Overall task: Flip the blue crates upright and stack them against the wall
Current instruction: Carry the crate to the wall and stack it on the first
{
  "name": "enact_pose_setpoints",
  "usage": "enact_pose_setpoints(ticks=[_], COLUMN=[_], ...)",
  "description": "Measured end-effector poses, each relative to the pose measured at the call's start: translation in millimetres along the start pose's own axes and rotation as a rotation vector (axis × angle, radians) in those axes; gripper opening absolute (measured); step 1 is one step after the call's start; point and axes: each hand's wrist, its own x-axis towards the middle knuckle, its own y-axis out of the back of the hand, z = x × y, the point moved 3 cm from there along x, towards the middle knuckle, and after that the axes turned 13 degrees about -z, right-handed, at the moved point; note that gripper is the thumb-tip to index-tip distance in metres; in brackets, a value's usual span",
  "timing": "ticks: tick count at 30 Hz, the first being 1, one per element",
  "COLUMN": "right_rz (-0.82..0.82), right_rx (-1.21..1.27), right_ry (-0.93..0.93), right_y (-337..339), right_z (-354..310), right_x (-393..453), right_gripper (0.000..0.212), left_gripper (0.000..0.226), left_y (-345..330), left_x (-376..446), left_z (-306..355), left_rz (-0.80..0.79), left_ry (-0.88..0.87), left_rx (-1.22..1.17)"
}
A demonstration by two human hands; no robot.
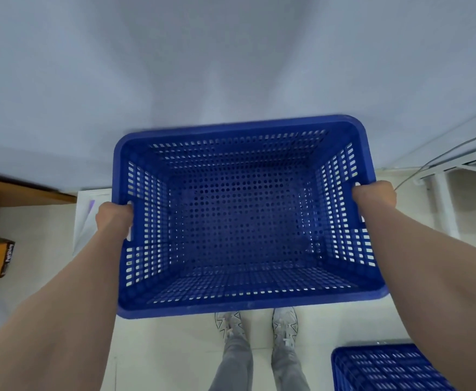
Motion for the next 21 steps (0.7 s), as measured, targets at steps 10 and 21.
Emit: enact_pose_setpoints(ticks=[10,21], right_rz=[-0.079,-0.034], right_rx=[0.061,-0.059], right_ry=[-0.045,0.011], right_y=[-5.9,-9.0], right_z=[8.5,13.9], right_x=[12.1,20.2], right_gripper=[0.014,0.019], left_gripper=[0.032,0.030], left_y=[-0.2,2.1], left_x=[4.0,13.3], left_z=[-1.8,1.4], left_rz=[0.000,-0.021], left_ry=[-0.011,0.016], left_rx=[0.033,0.053])
